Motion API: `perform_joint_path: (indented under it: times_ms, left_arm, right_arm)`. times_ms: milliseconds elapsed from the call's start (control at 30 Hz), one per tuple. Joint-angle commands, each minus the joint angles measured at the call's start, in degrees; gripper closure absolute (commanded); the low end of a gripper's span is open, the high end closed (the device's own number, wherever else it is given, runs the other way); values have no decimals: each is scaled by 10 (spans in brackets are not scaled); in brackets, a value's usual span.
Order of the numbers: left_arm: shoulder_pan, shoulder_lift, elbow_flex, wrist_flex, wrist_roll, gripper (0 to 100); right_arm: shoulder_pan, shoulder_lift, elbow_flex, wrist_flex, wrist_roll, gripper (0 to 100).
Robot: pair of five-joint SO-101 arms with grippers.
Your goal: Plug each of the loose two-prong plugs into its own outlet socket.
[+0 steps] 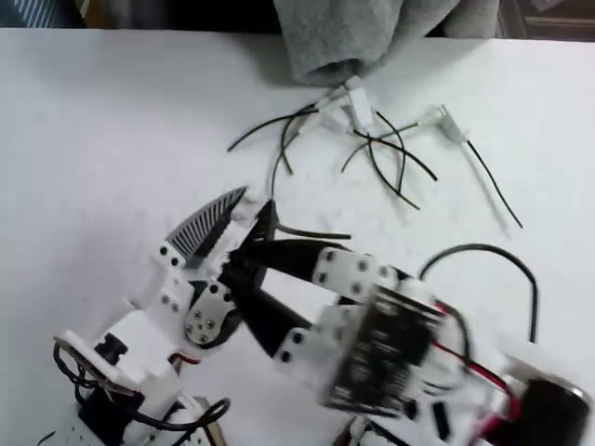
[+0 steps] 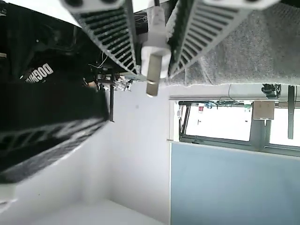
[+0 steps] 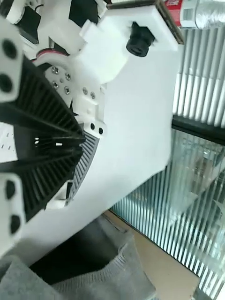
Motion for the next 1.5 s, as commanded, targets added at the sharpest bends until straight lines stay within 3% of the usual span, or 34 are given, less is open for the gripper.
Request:
perform_joint_path:
  times_ms: [0,267,400,567,800,933,1167,1467]
  left_arm:
    - [1,-3,-4,-11,-6,976]
    - [-24,-4,-7,-13,-6,976]
    - [-22,-4,-7,-12,-6,976]
    - [-20,-5,-18,-9,-4,977]
    - [-20,-5,-32,11,-3,977]
    - [-20,-4,-30,16,-3,977]
    - [-20,-4,-12,11,-3,977]
    - [-20,-4,-12,11,-4,977]
  right_arm:
    - [-7,45,-11,-15,7,979]
    - [14,81,-40,-24,7,979]
    - [96,86,-40,-25,18,979]
    - [196,87,-39,-31,94,979]
    - [289,87,-26,-76,125,979]
    - [262,71,-61,-64,120,979]
    - [113,79,-134,-9,119,979]
    - [146,196,-128,-15,84,979]
